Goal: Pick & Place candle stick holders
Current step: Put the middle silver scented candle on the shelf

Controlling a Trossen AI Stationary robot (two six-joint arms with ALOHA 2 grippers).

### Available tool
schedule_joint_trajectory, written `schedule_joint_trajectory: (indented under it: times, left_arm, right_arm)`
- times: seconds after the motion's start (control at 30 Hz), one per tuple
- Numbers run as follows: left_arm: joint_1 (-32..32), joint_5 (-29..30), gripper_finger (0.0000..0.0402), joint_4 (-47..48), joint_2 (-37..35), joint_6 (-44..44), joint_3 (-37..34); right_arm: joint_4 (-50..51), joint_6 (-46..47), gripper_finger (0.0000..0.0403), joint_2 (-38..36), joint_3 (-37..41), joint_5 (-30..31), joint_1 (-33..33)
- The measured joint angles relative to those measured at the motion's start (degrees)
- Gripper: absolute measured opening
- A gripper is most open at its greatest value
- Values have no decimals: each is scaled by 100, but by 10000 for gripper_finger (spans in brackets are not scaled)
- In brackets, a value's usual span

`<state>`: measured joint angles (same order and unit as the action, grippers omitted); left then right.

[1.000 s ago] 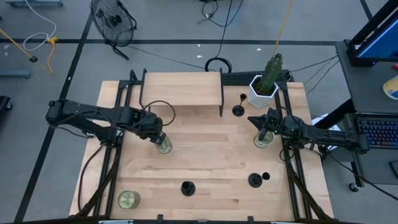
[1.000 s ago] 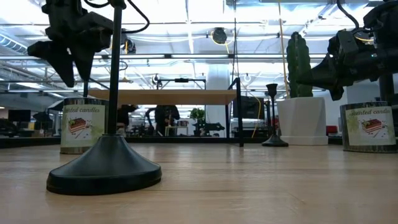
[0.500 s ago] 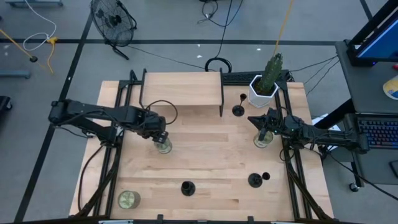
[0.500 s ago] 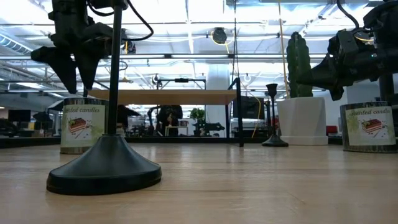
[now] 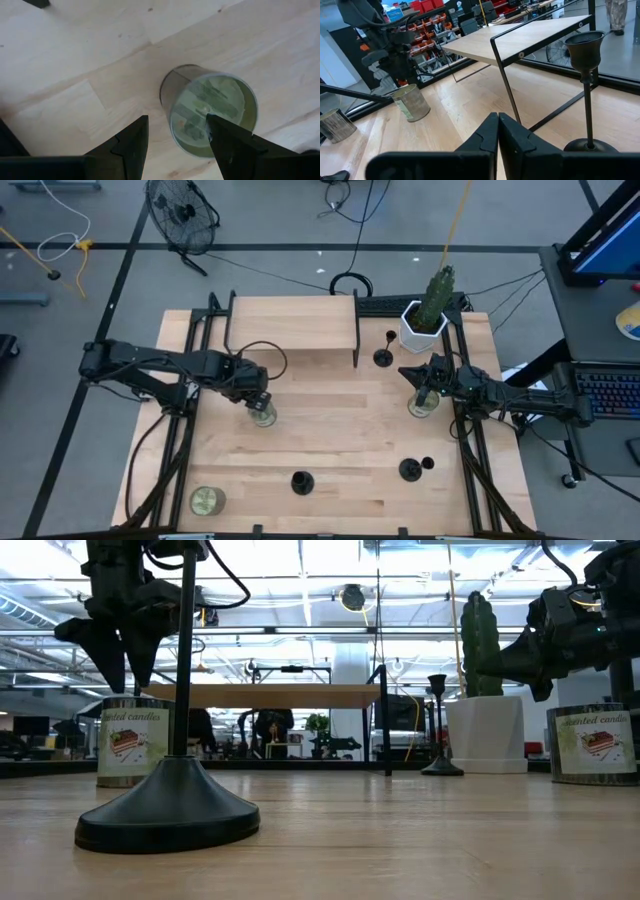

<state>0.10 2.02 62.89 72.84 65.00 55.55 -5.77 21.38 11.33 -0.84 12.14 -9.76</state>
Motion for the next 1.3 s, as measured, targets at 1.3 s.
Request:
schedule_joint_trajectory:
  times: [1.3]
  left_arm:
    - [159, -254, 158, -299, 858, -727, -160]
  right_arm:
    - [1, 1, 6, -1, 0, 0, 0]
